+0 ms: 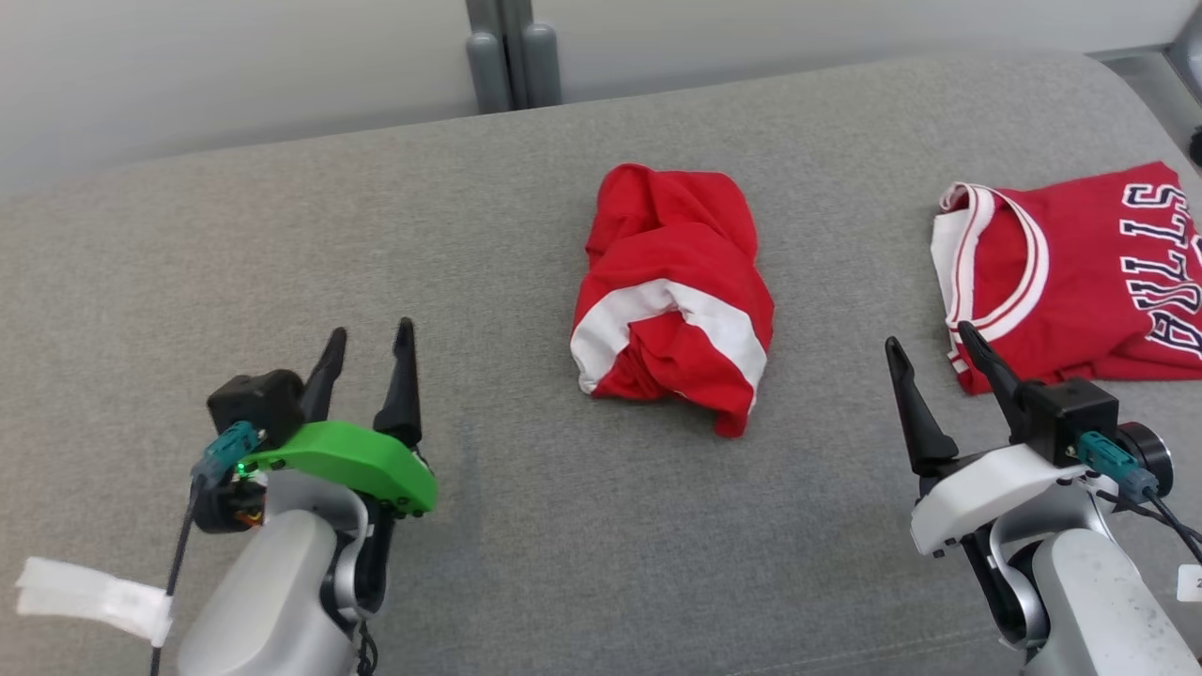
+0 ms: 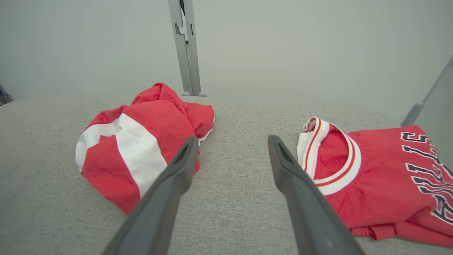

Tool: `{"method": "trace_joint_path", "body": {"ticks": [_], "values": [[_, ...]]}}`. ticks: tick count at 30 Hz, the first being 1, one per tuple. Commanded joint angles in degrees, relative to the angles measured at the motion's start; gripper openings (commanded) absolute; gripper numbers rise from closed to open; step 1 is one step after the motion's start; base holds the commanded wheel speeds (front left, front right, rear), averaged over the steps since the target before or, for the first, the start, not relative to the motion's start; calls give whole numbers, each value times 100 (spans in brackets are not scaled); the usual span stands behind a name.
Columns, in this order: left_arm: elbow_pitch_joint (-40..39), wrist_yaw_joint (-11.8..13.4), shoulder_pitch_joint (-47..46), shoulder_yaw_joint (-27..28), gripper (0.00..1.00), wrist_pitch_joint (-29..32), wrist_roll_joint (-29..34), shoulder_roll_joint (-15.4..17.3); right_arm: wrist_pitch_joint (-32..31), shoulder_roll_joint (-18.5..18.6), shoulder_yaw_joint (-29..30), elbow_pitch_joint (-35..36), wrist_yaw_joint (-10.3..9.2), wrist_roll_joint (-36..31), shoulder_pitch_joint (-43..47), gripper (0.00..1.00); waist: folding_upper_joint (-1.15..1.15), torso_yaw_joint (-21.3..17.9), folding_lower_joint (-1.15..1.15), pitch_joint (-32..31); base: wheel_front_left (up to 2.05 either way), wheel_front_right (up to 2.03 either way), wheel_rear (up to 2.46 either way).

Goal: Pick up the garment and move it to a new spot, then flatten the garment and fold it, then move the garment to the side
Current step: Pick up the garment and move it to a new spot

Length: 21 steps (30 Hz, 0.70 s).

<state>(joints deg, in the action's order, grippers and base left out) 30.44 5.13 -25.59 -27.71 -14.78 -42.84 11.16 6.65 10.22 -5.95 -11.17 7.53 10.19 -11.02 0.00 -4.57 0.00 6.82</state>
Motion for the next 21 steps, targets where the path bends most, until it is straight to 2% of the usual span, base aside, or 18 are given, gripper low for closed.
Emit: {"method": "trace_joint_path", "body": {"ticks": [1,6,12,21], "values": [[-162,47,163,165,100,-43,137,93,14,25,43,25,-8,27,124,100,0,381,0,-247,0,0,0],[-1075,-21,856,1001,100,-38,837,227,62,-15,164,45,-8,80,260,100,0,533,0,-313,0,0,0],[-1808,-341,1697,1801,100,-38,1458,36,121,-45,195,22,-8,109,360,100,0,561,0,-401,0,0,0],[-1857,-760,2325,2417,100,-40,1994,-395,387,-21,327,-166,-8,57,624,100,0,592,0,-515,0,0,0]]}}
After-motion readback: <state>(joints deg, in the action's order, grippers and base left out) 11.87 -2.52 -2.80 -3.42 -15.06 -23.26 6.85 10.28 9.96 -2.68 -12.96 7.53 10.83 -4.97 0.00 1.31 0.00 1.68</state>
